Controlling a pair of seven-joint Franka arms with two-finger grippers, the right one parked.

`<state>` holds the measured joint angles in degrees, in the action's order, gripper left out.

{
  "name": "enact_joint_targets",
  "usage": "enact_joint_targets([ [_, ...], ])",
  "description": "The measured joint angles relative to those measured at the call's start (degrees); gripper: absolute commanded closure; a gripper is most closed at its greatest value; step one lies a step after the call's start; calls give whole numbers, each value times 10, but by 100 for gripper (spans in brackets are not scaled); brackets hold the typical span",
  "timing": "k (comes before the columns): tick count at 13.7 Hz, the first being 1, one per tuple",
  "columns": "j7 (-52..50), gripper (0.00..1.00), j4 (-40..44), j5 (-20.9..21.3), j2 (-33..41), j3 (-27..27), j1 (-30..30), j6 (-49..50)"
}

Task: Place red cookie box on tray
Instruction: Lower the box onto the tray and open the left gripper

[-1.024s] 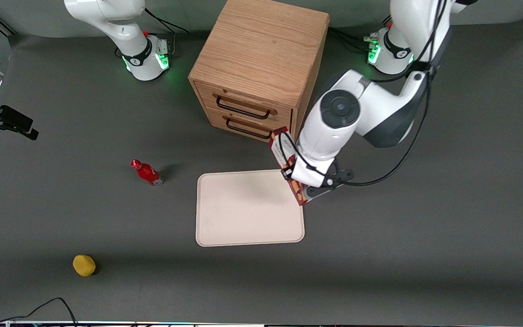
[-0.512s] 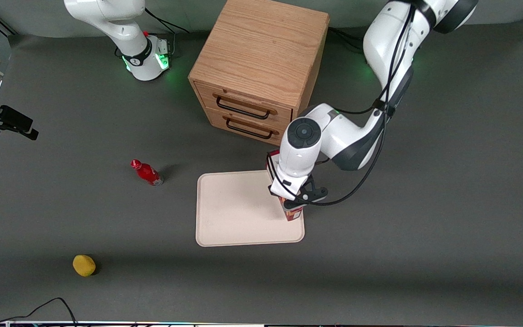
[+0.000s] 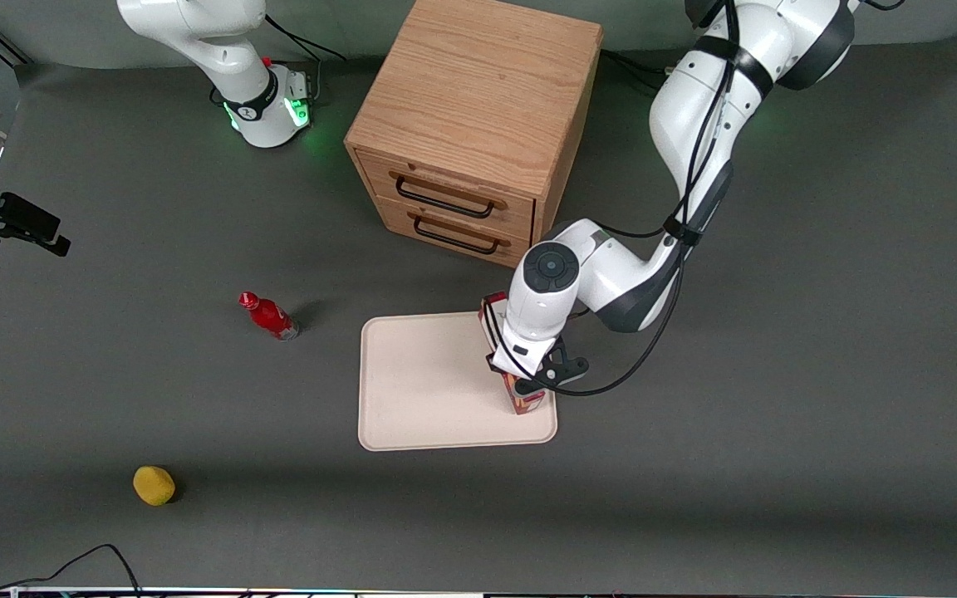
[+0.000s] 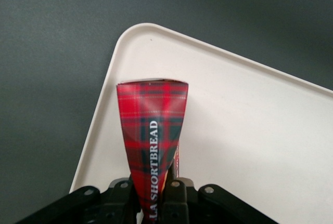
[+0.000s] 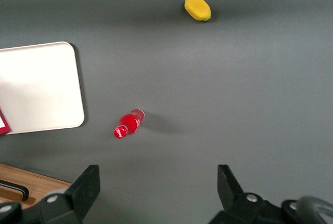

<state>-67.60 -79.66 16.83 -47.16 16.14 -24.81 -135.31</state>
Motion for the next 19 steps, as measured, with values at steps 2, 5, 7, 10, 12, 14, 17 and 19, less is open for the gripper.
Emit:
enact_joint_targets([
  [2, -3, 86, 0, 6, -3, 0, 0, -2],
  [5, -4, 51, 0, 8, -4, -1, 0, -3],
  [7, -4, 14, 0, 10, -5, -1, 0, -4],
  [10, -4, 0, 1, 11, -8, -2, 0, -4],
  [12, -4, 0, 8, 11, -8, -2, 1, -1],
  [14, -4, 0, 22, 11, -3, -2, 4, 33],
  [17, 4, 0, 33, 9, 23, 14, 12, 116],
  [19, 53, 0, 38, -23, 56, 32, 30, 177],
])
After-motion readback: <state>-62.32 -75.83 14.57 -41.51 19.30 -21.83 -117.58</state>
